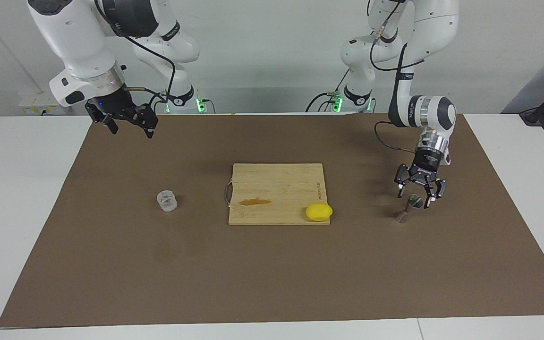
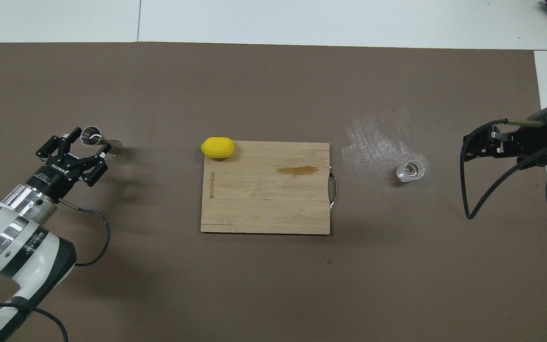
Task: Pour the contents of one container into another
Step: 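Reach the left gripper to the small metal cup and grasp it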
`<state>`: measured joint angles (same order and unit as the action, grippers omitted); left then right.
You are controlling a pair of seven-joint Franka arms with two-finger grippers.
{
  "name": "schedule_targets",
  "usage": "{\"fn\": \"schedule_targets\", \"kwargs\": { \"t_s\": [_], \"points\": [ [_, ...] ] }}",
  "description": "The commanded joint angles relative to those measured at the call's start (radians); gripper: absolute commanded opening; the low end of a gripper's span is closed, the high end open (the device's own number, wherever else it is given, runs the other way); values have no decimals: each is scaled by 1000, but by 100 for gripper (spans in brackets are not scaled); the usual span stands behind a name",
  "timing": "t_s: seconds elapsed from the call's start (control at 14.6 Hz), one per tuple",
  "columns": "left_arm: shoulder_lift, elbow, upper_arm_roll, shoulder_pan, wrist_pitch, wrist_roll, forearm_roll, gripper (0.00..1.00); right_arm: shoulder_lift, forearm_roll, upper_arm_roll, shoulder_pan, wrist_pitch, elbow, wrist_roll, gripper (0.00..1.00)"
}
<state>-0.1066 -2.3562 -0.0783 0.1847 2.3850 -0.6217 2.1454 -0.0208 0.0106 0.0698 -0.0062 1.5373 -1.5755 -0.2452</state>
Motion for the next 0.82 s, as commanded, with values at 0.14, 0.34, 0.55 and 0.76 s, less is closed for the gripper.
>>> {"fn": "schedule_targets", "kwargs": {
  "t_s": [0.14,0.34,0.55,0.76],
  "points": [
    [-15,18,5,-16,28,20,31,72,22,-11,4,-12,21,-29,-46,100],
    [-15,18,5,-13,28,20,31,58,24,-11,4,-12,18,-29,-80,100],
    [-15,18,5,-11,28,20,31,44,24,-11,4,-15,18,-31,-104,100],
    [-16,18,5,-10,28,19,31,12,24,-11,4,-20,15,-32,-120,100]
  ]
}}
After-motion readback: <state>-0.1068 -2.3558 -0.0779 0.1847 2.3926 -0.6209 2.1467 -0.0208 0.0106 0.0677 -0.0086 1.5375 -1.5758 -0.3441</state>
